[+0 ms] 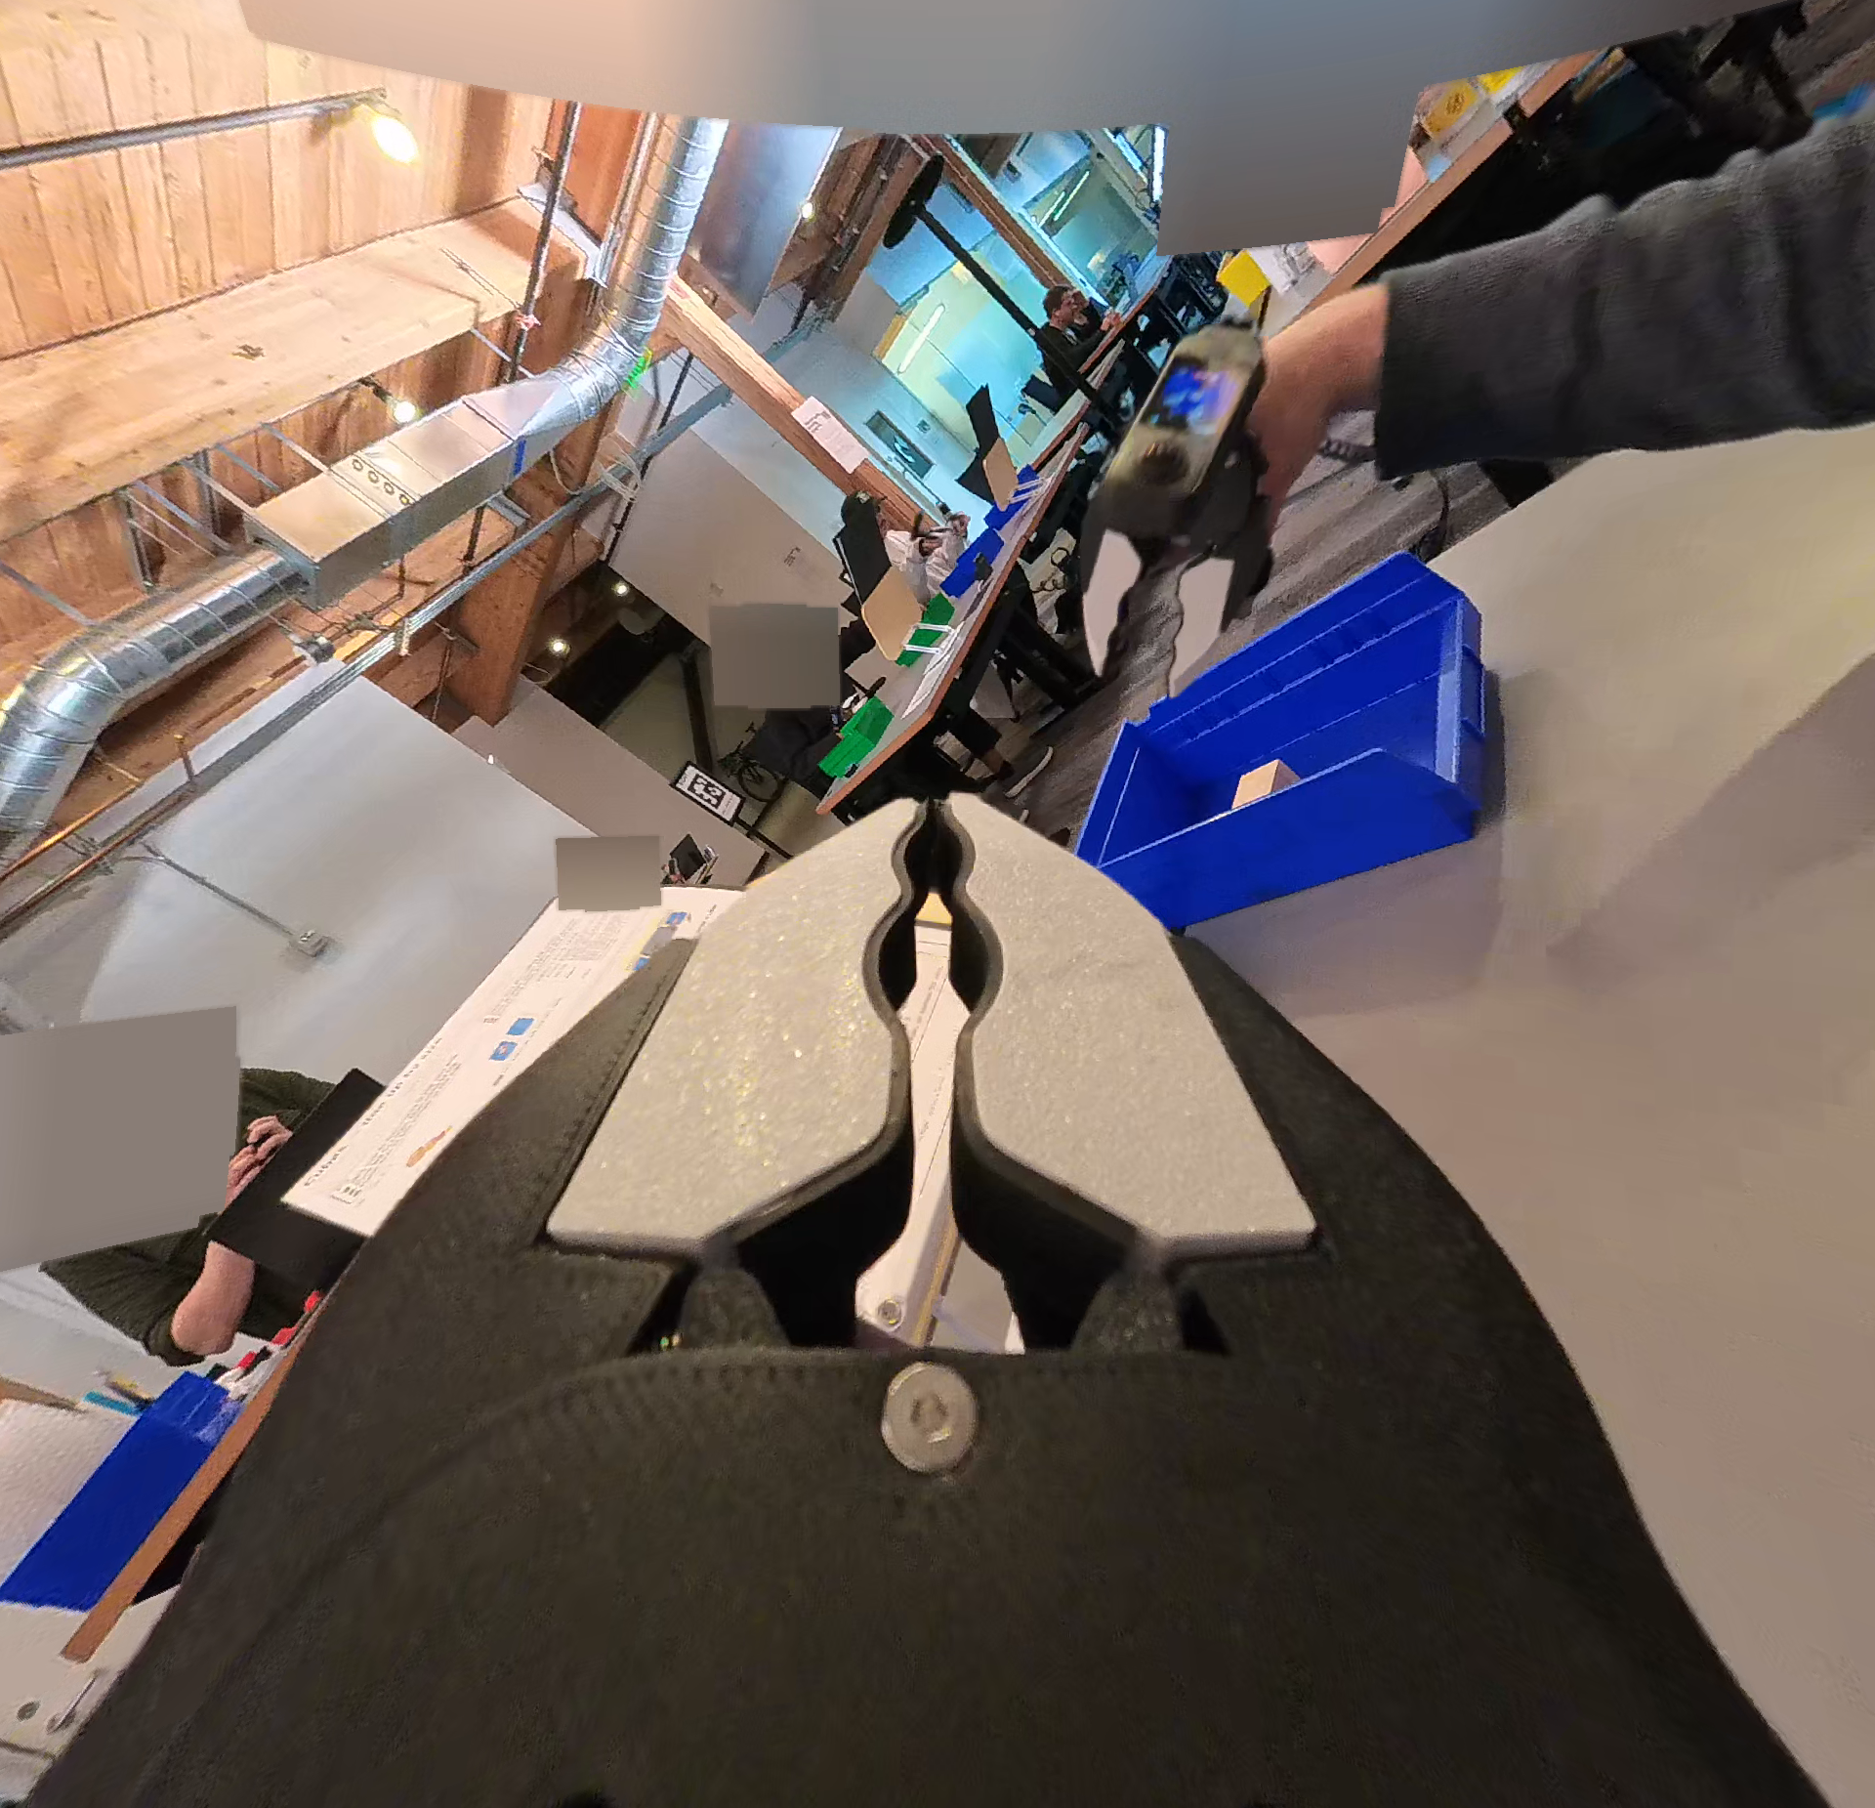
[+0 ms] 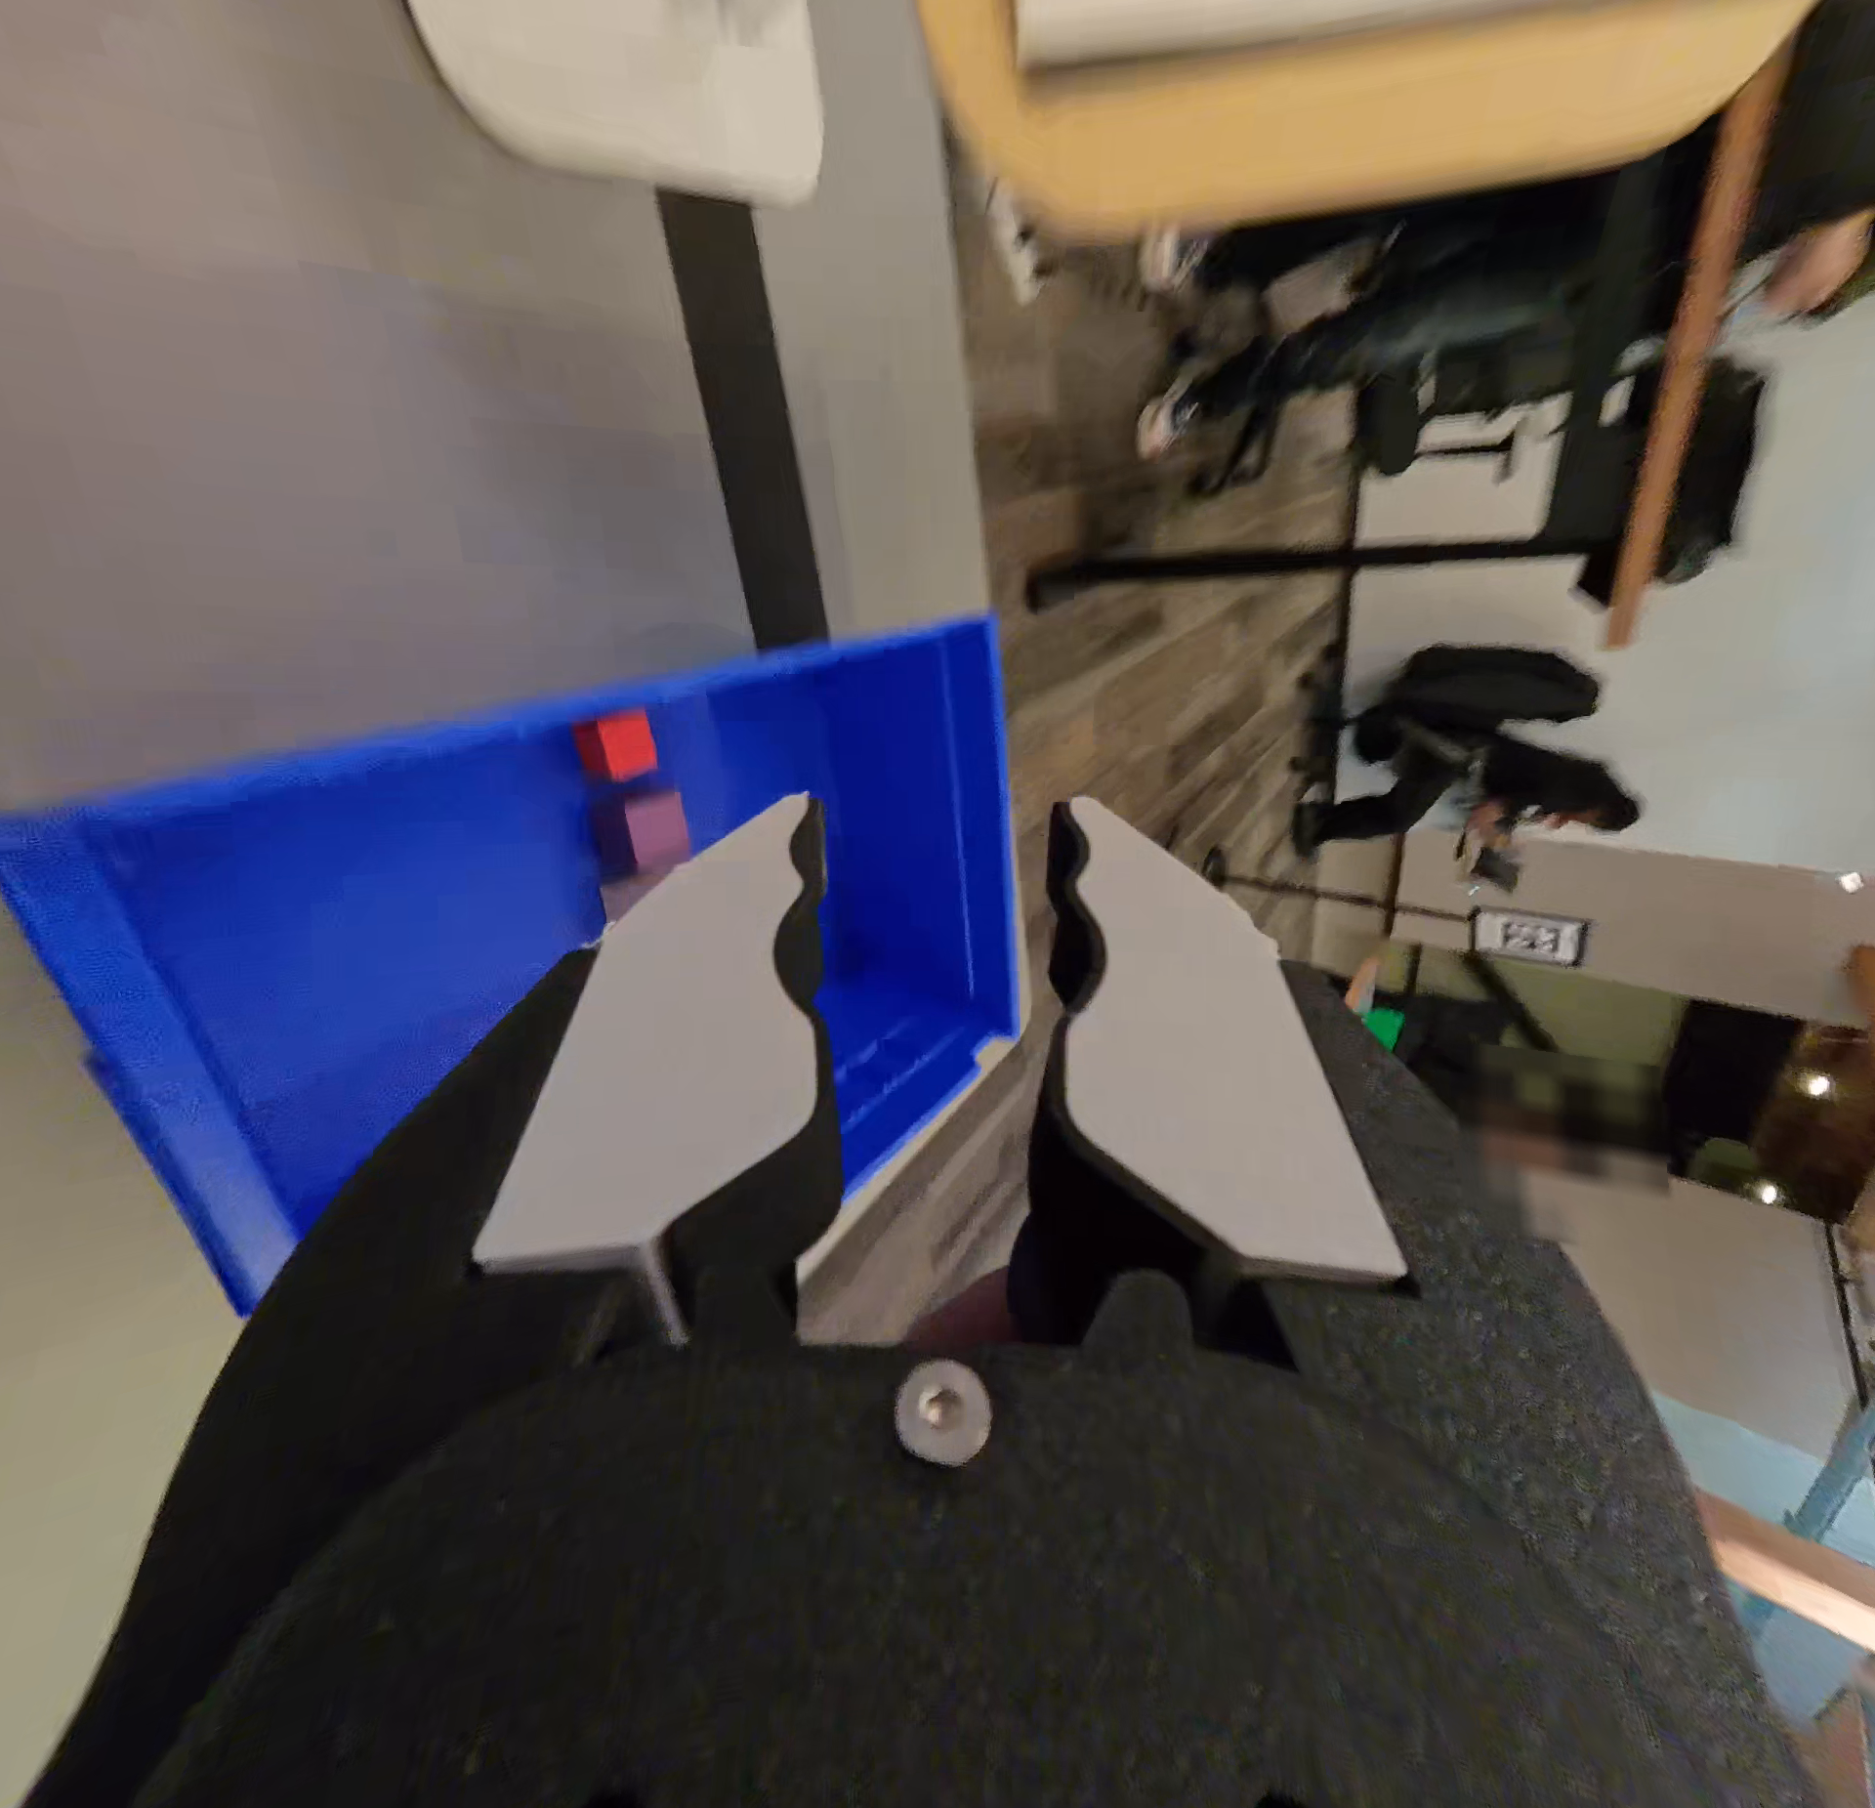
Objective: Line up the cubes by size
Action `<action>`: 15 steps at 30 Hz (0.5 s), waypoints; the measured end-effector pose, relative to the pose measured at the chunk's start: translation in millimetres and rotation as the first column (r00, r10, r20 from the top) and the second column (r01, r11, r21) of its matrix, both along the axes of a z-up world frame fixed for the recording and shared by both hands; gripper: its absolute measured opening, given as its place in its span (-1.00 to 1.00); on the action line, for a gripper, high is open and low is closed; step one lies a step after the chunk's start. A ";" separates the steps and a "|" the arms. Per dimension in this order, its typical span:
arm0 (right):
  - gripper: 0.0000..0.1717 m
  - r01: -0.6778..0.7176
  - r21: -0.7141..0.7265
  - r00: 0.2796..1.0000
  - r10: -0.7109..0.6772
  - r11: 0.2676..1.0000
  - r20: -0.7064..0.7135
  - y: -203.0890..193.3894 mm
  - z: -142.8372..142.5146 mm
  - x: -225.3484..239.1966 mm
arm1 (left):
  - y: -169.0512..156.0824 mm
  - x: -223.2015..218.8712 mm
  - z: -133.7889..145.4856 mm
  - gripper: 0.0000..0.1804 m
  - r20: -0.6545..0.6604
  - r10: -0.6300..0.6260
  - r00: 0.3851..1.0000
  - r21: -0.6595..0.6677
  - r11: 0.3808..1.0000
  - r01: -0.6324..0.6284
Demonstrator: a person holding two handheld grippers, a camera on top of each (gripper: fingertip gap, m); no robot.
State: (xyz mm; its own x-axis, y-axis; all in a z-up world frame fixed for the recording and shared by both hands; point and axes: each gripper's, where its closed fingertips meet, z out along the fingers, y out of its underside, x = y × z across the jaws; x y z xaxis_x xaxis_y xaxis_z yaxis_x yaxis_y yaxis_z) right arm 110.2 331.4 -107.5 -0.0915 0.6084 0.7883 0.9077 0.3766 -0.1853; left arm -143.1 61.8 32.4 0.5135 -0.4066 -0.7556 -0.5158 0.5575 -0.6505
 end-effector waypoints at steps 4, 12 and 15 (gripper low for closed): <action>-0.60 -0.143 0.052 0.978 0.149 0.988 -0.148 -64.6 23.5 -55.0 | -1.5 -6.1 3.0 -1.00 -0.001 0.030 1.000 0.011 0.999 -0.030; -0.62 -0.330 0.039 0.890 0.325 0.943 -0.320 -140.0 28.5 -139.2 | 15.2 -45.9 -1.7 -0.98 0.040 0.141 0.989 -0.056 0.989 -0.138; -0.62 -0.388 0.026 0.845 0.366 0.921 -0.390 -155.5 35.8 -160.3 | 31.3 -69.6 -13.7 -0.95 0.029 0.219 0.975 -0.097 0.972 -0.215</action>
